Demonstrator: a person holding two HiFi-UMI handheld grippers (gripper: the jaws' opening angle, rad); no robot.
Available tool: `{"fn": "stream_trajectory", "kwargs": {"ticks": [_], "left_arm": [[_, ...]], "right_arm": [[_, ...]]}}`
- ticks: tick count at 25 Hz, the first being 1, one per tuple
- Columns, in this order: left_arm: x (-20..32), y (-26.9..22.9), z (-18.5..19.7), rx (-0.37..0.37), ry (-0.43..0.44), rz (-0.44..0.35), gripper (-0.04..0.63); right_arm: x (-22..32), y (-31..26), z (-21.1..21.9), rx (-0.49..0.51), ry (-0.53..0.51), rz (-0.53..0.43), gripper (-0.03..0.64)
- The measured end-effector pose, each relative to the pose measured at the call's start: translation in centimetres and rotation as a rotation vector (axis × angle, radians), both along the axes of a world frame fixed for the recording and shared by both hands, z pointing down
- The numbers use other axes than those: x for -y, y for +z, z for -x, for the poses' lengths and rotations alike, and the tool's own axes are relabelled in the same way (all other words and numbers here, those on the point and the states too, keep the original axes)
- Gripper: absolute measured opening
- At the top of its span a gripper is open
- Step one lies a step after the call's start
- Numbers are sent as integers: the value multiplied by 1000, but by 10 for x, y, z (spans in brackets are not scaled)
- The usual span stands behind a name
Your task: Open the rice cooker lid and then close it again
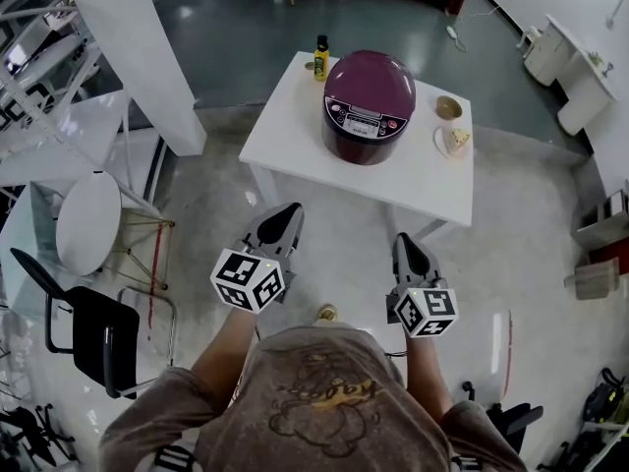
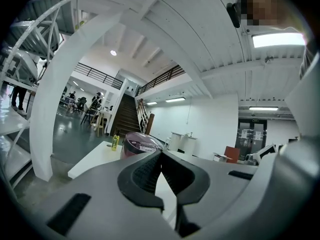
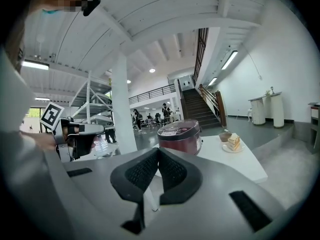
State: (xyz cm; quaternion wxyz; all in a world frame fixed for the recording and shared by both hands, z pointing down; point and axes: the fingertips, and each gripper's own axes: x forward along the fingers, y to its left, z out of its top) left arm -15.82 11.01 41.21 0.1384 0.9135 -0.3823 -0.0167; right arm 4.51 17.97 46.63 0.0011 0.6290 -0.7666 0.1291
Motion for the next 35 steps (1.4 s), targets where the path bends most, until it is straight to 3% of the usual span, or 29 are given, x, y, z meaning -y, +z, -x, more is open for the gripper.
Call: {"fn": "stream_trajectory", "kwargs": {"ticks": [13,35], "left_arm": [[51,0,-38,-13,-45,4,21],[190,1,-88,-10,16,3,21]], "right_arm": [[60,2,-42,4,-48,1,0],[178,6,-91,8,25,11,0]]}}
